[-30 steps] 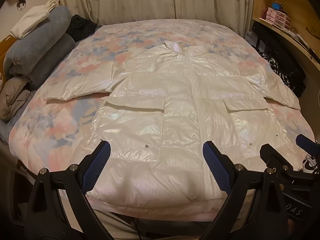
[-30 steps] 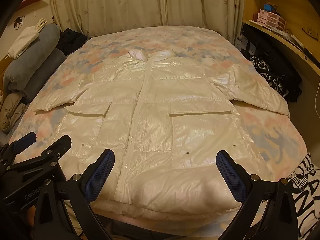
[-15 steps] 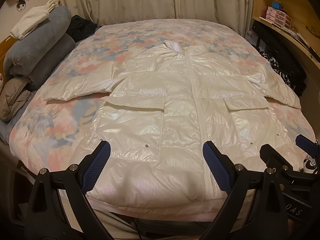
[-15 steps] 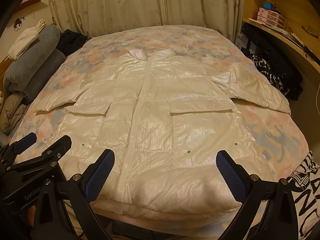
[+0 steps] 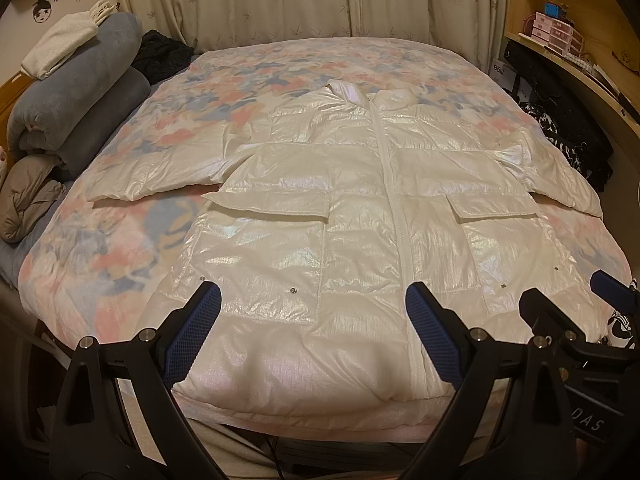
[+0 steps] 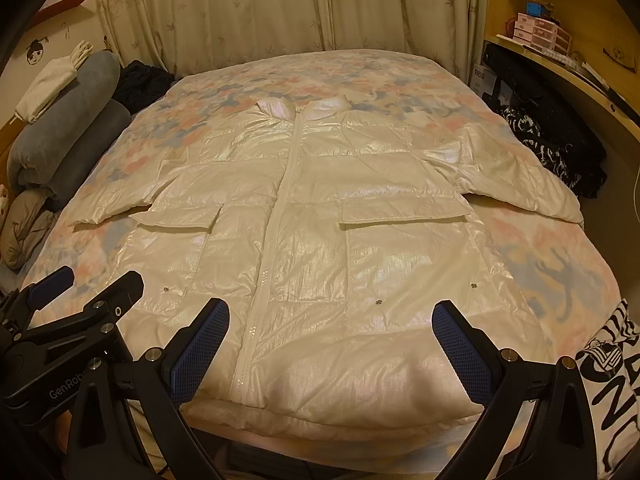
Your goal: Fold large clothes
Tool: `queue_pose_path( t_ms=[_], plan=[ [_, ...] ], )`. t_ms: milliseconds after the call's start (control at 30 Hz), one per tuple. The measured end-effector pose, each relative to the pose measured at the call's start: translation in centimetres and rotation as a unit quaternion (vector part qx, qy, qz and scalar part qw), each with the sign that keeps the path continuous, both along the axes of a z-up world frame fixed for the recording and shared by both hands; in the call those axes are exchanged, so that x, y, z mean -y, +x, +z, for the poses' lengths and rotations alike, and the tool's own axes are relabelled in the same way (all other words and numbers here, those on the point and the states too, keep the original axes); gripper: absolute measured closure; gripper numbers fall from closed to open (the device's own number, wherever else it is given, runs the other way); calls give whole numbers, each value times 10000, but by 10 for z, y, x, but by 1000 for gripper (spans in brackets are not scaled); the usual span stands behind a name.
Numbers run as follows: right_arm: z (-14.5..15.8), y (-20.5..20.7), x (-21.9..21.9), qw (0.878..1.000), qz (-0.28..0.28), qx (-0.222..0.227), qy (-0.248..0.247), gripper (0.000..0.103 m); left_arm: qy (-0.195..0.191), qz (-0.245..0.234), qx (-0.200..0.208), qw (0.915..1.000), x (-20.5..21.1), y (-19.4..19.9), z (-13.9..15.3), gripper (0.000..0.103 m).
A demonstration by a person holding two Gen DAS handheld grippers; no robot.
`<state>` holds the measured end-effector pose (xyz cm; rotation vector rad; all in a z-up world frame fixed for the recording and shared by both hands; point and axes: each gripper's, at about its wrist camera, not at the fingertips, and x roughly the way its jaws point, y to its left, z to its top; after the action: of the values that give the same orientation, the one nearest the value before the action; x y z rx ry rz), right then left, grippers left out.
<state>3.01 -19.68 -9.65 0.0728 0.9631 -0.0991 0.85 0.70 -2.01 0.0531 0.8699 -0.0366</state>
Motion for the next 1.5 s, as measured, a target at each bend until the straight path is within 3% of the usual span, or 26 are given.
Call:
queue_pose_path(
  t_ms=[500, 733, 967, 1267, 1500],
  plan=[
    [1, 0, 1, 10000, -7, 1, 10, 1, -5, -38, -17, 10000, -1, 1, -6, 12],
    [0, 0, 1, 10000, 5, 11, 44, 1, -64, -283, -169, 9994, 15, 3, -3, 25],
    [-1, 3, 2, 9999, 35, 91, 66, 1, 7, -378, -73, 9993, 28, 5, 5, 26],
    [19, 22, 14, 9993, 153, 324, 94, 1, -23, -512, -102, 9986, 45, 24, 17, 26],
    [48, 45, 50, 9986, 83, 519, 46, 1, -174, -761, 155, 9968, 71, 52, 43, 26]
  ],
)
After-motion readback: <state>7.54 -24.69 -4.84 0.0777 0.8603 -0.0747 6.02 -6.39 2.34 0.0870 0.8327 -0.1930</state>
